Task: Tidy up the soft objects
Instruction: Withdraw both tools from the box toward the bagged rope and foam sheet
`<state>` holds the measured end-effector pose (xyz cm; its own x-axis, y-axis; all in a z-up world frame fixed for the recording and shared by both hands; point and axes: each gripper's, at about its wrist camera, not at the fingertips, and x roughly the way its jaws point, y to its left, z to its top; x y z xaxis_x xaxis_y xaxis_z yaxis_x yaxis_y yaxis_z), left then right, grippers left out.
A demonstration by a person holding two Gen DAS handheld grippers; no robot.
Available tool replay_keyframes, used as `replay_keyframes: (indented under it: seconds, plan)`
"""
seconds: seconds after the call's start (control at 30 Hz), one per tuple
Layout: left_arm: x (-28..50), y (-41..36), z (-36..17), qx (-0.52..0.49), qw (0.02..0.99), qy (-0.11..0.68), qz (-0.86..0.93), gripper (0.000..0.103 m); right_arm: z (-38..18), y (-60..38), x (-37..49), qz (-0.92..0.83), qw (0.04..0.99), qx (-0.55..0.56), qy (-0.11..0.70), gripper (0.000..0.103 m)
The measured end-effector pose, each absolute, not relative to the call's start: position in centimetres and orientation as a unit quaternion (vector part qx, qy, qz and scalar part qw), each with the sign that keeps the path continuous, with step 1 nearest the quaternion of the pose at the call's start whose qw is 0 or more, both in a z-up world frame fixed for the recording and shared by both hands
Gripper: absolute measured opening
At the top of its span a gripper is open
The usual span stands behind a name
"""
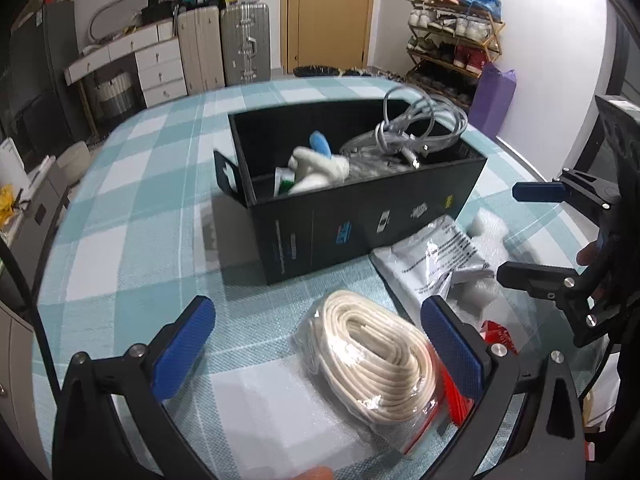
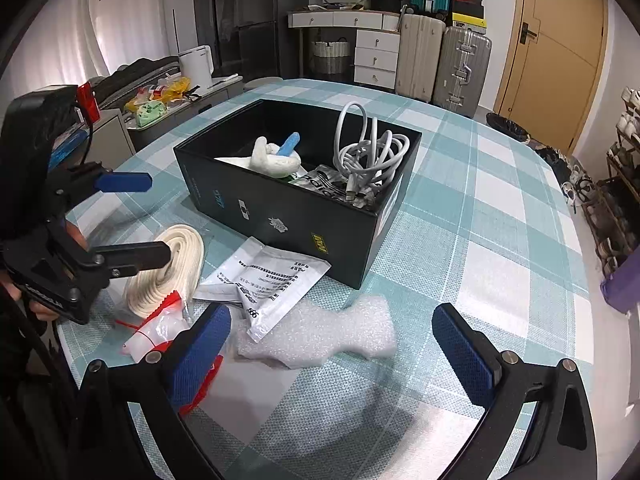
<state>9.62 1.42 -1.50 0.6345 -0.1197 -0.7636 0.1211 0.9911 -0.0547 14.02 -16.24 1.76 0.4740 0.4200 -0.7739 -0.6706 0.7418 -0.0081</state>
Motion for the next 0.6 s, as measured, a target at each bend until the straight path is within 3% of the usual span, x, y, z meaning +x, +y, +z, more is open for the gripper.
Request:
replay_keyframes:
  seconds: [0.6]
  plan:
    - [10.5,3.0,-3.2,-0.038,0.883,0.465,-0.060,0.103,0.8,-16.2,14.9,0.316,0.839,-0.156,0.415,0.102]
